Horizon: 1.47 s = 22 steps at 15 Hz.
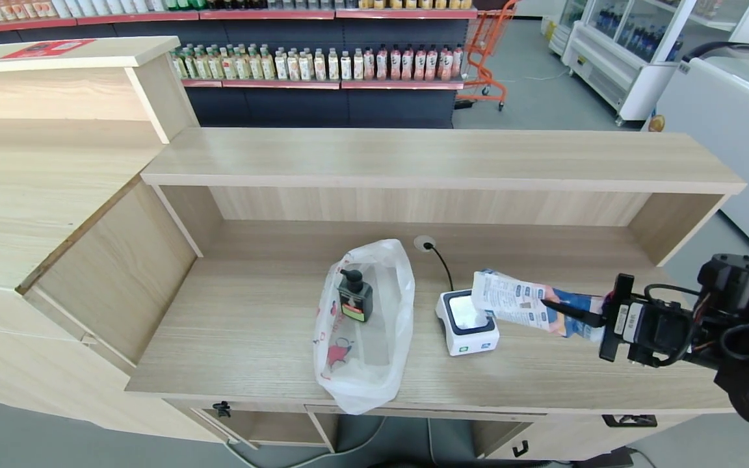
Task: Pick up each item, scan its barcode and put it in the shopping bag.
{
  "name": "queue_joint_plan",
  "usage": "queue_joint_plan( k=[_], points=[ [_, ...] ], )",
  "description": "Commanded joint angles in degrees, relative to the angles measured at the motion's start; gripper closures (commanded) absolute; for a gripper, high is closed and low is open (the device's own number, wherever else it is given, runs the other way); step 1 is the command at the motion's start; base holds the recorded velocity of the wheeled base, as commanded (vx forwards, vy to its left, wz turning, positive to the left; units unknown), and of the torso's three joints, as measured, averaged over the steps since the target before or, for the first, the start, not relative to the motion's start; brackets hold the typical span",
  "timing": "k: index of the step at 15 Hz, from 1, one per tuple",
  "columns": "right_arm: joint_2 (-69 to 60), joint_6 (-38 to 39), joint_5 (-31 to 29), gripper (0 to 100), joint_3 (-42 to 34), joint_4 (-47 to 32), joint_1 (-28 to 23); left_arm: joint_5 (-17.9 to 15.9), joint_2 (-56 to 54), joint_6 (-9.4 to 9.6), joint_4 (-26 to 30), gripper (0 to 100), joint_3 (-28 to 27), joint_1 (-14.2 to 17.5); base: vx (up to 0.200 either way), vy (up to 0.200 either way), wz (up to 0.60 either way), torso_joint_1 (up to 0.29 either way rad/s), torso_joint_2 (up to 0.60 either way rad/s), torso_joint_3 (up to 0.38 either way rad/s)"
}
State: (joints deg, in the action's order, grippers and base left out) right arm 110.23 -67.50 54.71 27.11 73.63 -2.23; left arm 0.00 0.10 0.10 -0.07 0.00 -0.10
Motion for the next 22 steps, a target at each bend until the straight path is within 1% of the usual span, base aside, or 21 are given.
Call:
queue_joint_plan(
  k=[1, 4, 7, 8, 9, 11, 13, 15, 20, 22],
  points=[
    [4.9, -0.1, 0.9, 100, 1.6, 0.4, 0.0, 0.0, 0.0, -0.01, 0.0, 0, 0.0, 0.0, 0.0, 0.0, 0.0, 0.0, 0.0, 0.0],
    [7.4, -0.2, 1.3, 100, 4.4, 0.4, 0.1, 0.0, 0.0, -0.01, 0.0, 0, 0.0, 0.0, 0.0, 0.0, 0.0, 0.0, 0.0, 0.0],
    [10.9, -1.7, 2.5, 100, 9.1, -0.4, -0.2, 0.0, 0.0, -0.01, 0.0, 0, 0.0, 0.0, 0.0, 0.0, 0.0, 0.0, 0.0, 0.0],
    [11.9, -1.8, 2.4, 100, 9.5, -0.8, -0.2, 0.0, 0.0, -0.01, 0.0, 0, 0.0, 0.0, 0.0, 0.0, 0.0, 0.0, 0.0, 0.0],
    [12.5, -2.1, 2.3, 100, 9.8, -1.9, -0.1, 0.0, 0.0, -0.01, 0.0, 0, 0.0, 0.0, 0.0, 0.0, 0.0, 0.0, 0.0, 0.0],
    [14.1, -5.6, 2.6, 100, 12.7, -4.9, -0.1, 0.0, 0.0, -0.01, 0.0, 0, 0.0, 0.0, 0.0, 0.0, 0.0, 0.0, 0.0, 0.0],
    [14.8, -6.2, 2.9, 100, 14.1, -5.9, -0.1, 0.0, 0.0, -0.01, 0.0, 0, 0.0, 0.0, 0.0, 0.0, 0.0, 0.0, 0.0, 0.0],
    [16.9, -6.1, 5.1, 100, 19.3, -6.2, -0.1, 0.0, 0.0, -0.01, 0.0, 0, 0.0, 0.0, 0.0, 0.0, 0.0, 0.0, 0.0, 0.0],
    [17.4, -5.5, 5.2, 100, 19.6, -6.5, 0.2, 0.0, 0.0, -0.01, 0.0, 0, 0.0, 0.0, 0.0, 0.0, 0.0, 0.0, 0.0, 0.0],
    [17.6, -5.6, 5.2, 100, 19.6, -7.7, 0.6, 0.0, 0.0, -0.01, 0.0, 0, 0.0, 0.0, 0.0, 0.0, 0.0, 0.0, 0.0, 0.0]
  ],
)
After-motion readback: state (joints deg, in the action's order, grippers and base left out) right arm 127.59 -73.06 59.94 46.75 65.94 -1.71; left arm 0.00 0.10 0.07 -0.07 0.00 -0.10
